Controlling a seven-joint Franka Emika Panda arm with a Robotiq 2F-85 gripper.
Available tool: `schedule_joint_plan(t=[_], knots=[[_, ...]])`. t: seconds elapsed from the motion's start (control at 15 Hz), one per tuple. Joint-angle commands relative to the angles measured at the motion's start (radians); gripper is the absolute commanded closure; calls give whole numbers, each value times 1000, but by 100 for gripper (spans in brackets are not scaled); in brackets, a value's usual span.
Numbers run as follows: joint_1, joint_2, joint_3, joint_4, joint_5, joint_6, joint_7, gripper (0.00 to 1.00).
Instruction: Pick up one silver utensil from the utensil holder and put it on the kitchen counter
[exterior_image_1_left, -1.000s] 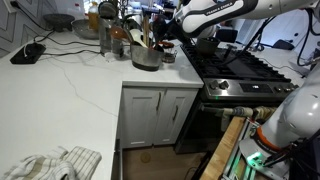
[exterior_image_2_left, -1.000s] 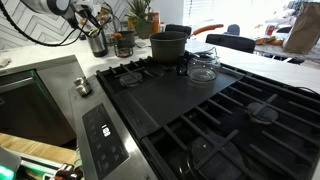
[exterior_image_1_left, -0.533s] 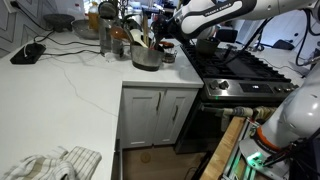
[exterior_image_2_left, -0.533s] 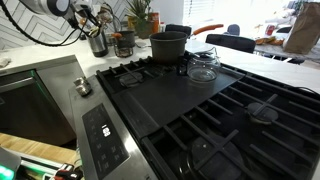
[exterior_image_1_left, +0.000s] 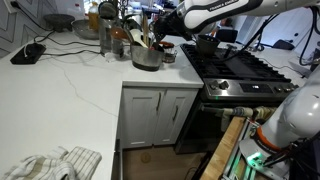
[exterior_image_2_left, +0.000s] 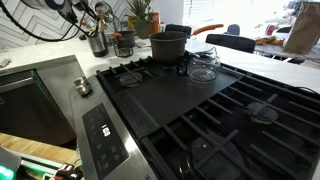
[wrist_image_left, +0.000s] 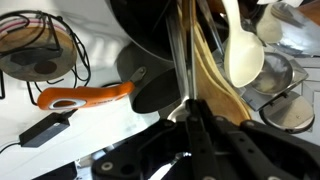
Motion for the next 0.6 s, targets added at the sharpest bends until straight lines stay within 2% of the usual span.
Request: schedule_joint_plan(t=[0.0, 0.27, 0.53], knots=[[-2, -56, -24, -20, -75, -19, 37, 99], [-12, -101, -37, -22, -146, -58, 78, 99], [-17, -162, -33, -27, -150, -102, 76, 99]])
